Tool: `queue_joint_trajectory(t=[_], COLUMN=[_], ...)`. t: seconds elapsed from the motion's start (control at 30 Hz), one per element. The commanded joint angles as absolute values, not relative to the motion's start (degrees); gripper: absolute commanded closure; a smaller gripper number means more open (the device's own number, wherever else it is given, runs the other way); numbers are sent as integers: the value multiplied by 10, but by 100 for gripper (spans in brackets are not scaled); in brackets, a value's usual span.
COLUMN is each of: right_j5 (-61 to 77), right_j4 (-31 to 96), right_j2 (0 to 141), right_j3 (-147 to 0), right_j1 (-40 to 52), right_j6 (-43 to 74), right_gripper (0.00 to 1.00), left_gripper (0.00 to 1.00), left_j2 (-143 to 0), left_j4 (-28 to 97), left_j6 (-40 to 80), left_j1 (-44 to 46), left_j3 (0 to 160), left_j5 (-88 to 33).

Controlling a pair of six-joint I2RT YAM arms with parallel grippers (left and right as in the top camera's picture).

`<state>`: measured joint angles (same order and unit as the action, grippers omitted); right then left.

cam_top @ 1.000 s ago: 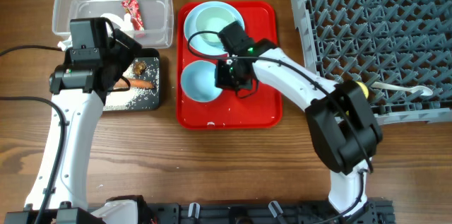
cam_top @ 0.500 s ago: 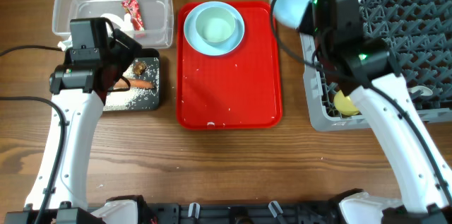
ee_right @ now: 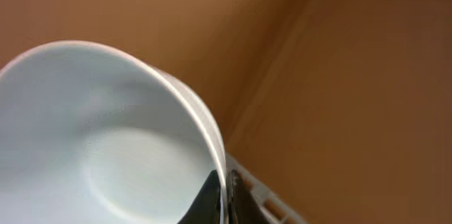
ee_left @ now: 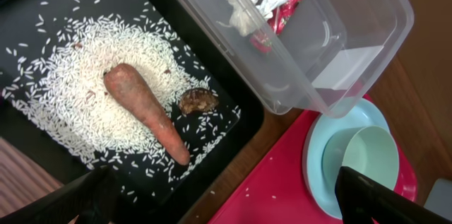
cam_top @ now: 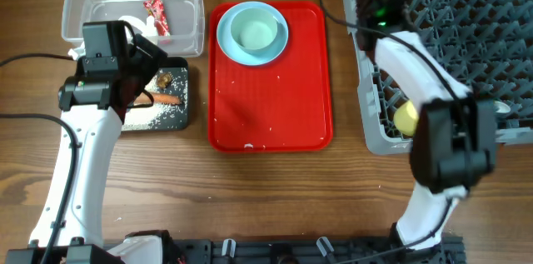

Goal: Sort waste into correct bins and load items into the dishwasher rack
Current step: 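Carry the small blue bowl into the gray rack and release, then grasp the green bowl on the blue plate with the right gripper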

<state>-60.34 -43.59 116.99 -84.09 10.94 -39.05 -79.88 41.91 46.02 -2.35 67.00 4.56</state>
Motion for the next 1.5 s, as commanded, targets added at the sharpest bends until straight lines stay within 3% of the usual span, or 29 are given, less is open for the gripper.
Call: queue_joint_trajectory(t=[0.0, 0.2, 0.47, 0.73, 0.93, 1.4, 1.47], right_j5=[-589, -571, -560, -572, -617, -662, -662], right_j4=[-462, -460, -347, -349, -351, -358, -380], right_j2=[1240, 1280, 1280, 1280, 1280, 1280, 1280], right_j3=[-845, -845, -845, -845, -845, -845, -845], right_j1=[108, 93, 95, 118, 147, 223, 234], right_j6=[-590, -573, -478, -482, -482, -480, -479], right_gripper=[96, 96, 96, 96, 79, 64, 56], left_gripper=[0, 0, 0, 0, 0, 0, 0], left_j2=[-801, -801, -801, -801, -801, -801, -801], left_j4=[418, 418, 418, 418, 418, 418, 418], left_j6=[454, 454, 454, 454, 454, 454, 454], left_j1=[-22, -22, -22, -22, -22, -22, -22], left_j3=[667, 667, 667, 667, 667, 667, 667], left_j5=[47, 47, 47, 47, 47, 47, 47])
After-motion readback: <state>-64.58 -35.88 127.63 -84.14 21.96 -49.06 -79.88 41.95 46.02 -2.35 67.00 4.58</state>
